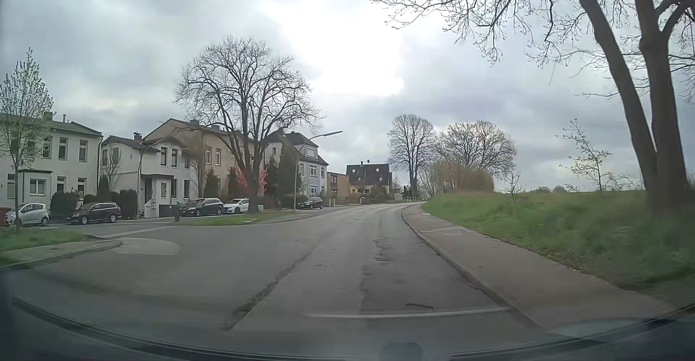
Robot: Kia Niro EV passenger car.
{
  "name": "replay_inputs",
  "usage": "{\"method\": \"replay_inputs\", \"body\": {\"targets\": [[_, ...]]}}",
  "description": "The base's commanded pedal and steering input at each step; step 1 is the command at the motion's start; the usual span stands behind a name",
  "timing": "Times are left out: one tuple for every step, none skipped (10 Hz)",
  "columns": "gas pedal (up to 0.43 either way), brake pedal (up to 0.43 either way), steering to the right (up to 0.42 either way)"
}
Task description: Follow the waypoints while adhering to traffic rules and regulations
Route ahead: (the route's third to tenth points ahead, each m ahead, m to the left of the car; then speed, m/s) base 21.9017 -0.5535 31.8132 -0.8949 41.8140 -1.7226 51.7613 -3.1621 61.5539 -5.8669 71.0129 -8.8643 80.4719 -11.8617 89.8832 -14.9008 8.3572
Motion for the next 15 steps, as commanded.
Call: {"method": "replay_inputs", "body": {"targets": [[0.118, 0.000, 0.008], [0.118, 0.000, 0.008], [0.118, 0.000, 0.004], [0.118, 0.000, 0.002], [0.118, 0.000, 0.003], [0.118, 0.000, 0.006], [0.118, 0.000, 0.006], [0.118, 0.000, 0.006], [0.118, 0.000, 0.006], [0.118, 0.000, 0.006], [0.118, 0.000, 0.000], [0.118, 0.000, -0.004], [0.110, 0.000, -0.005], [0.110, 0.000, -0.005], [0.110, 0.000, -0.004]]}}
